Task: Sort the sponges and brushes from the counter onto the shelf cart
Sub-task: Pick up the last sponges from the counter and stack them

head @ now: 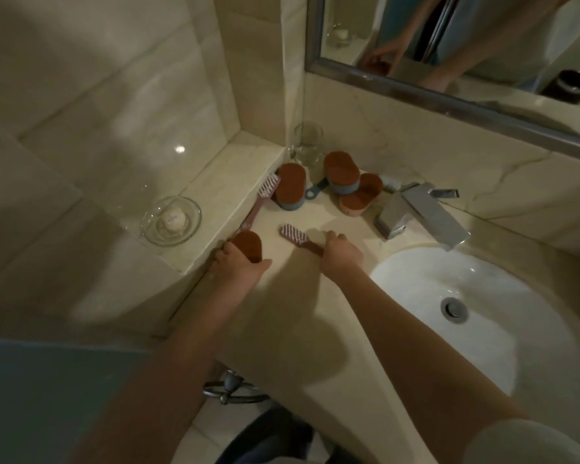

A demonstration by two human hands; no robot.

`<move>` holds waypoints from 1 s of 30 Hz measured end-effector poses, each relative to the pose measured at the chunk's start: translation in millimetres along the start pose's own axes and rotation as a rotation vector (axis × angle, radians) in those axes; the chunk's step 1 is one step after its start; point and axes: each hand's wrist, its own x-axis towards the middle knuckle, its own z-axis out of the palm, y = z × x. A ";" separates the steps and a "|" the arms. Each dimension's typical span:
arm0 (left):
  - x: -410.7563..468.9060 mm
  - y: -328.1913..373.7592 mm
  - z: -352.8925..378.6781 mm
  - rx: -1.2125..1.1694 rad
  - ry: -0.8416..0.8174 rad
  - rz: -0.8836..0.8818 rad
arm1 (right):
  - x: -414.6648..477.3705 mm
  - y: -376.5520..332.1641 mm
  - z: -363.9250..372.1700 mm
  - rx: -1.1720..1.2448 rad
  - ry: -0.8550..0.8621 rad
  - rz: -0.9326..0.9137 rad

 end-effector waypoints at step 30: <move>-149.7 172.6 52.6 -0.590 -0.315 0.684 | -122.6 198.1 -88.0 0.983 0.495 0.175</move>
